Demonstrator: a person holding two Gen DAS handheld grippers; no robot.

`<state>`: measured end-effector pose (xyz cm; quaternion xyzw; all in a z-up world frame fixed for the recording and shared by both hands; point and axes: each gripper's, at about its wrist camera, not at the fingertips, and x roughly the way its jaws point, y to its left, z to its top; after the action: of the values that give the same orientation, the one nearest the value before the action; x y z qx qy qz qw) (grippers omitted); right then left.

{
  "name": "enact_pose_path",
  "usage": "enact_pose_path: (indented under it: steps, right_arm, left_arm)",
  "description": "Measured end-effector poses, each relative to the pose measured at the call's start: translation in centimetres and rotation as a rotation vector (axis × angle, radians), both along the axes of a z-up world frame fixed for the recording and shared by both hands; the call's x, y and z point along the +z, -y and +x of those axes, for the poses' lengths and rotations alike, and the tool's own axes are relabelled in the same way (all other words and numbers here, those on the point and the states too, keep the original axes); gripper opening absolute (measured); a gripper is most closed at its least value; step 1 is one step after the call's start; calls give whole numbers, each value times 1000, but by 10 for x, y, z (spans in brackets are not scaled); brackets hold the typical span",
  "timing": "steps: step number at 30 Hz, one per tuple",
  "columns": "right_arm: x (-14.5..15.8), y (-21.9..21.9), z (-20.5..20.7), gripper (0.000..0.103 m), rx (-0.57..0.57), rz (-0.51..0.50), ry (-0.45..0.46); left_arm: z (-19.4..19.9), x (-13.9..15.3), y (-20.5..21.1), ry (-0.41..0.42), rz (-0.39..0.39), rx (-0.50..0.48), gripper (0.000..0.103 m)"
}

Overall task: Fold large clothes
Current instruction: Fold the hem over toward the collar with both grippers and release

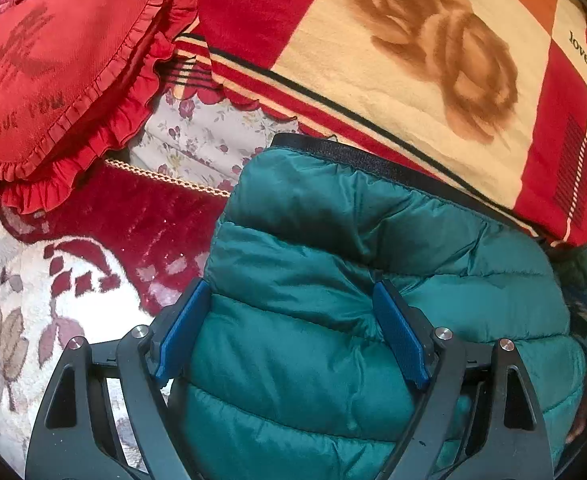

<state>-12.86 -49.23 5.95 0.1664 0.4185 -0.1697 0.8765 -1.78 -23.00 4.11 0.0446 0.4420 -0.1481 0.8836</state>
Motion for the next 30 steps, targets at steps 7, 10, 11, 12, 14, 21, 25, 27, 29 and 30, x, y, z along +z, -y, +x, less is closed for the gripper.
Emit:
enact_pose_path:
  steps: [7, 10, 11, 12, 14, 21, 25, 27, 29, 30]
  right_arm:
    - [41, -11, -48, 67, 9, -31, 87]
    - [46, -7, -55, 72, 16, -102, 86]
    - [44, -3, -56, 72, 10, -114, 76]
    - [40, 2, -54, 72, 0, -117, 64]
    - [31, 13, -51, 72, -24, -107, 53]
    - [-6, 31, -45, 72, -72, -77, 8]
    - [-18, 37, -41, 72, -88, -59, -1]
    - [-21, 36, -40, 72, -90, -66, -12]
    - [-20, 35, -39, 72, -91, -74, -28]
    - [-17, 34, -40, 72, -96, -78, -36]
  left_arm:
    - [0, 2, 0, 0, 5, 4, 85]
    - [1, 1, 0, 3, 7, 6, 85]
    - [1, 1, 0, 5, 8, 6, 85]
    - [0, 1, 0, 9, 10, 6, 85]
    - [-1, 2, 1, 14, 14, 5, 85]
    - [-4, 1, 2, 42, 20, 3, 85]
    - [-4, 1, 3, 49, 20, 4, 85]
    - [-4, 1, 3, 54, 22, 4, 85]
    - [-5, 2, 4, 59, 29, 4, 85]
    - [-5, 2, 4, 60, 31, 3, 85]
